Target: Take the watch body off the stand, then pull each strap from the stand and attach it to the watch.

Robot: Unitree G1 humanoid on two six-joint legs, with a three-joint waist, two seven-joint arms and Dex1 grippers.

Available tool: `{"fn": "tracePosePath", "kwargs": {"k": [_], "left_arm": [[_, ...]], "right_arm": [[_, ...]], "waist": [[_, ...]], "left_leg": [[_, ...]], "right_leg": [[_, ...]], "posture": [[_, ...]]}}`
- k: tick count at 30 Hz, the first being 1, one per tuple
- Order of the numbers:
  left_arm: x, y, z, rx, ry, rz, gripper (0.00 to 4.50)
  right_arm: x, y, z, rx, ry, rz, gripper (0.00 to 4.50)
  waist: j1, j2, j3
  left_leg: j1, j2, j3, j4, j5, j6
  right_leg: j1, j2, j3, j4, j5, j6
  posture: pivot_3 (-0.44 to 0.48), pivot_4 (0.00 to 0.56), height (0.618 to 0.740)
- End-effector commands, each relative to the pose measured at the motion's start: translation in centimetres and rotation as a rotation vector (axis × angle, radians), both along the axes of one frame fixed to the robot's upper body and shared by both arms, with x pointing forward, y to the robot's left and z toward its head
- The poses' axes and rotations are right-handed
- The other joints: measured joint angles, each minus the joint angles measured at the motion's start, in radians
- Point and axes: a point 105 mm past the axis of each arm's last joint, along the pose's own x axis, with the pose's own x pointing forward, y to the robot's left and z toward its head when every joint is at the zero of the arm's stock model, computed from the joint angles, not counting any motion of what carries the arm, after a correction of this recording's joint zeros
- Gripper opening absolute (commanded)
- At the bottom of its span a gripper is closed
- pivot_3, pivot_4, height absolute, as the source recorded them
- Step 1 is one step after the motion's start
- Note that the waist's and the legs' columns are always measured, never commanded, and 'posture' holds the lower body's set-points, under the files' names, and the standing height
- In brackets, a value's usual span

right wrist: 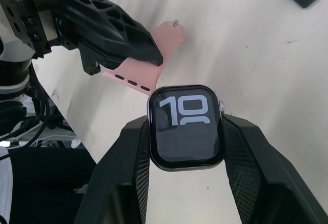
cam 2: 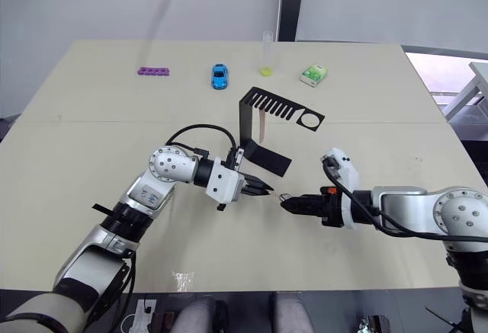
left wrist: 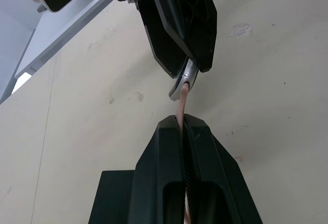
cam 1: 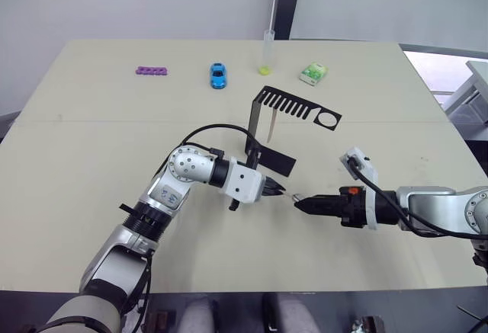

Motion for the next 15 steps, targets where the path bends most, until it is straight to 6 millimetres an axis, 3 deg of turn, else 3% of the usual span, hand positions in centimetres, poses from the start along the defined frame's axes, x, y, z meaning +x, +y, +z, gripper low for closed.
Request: {"fn": "tracePosePath", "kwargs": {"k": [1, 15], "left_arm": [[-0.55, -0.87, 1.12, -0.018, -0.054, -0.035, 0.00], [-0.55, -1.02, 1.32, -0.027, -0.055, -0.025, 0.00]], "right_arm": [[-0.04, 0.64, 1.54, 0.047, -0.038, 0.021, 1.55], [0.31, 0.79, 1.37, 0.015, -0.040, 0.028, 1.55]], "waist": [[0.000, 0.000, 0.000], [0.000, 0.000, 0.000]], "left_leg": [[0.000, 0.000, 0.000, 0.000, 0.000, 0.000], [0.000, 0.000, 0.000, 0.000, 0.000, 0.000]], "right_leg": [[0.000, 0.000, 0.000, 0.000, 0.000, 0.000], [0.000, 0.000, 0.000, 0.000, 0.000, 0.000]], "posture": [[0.000, 0.150, 0.740], [0.000, 0.150, 0.740]]}}
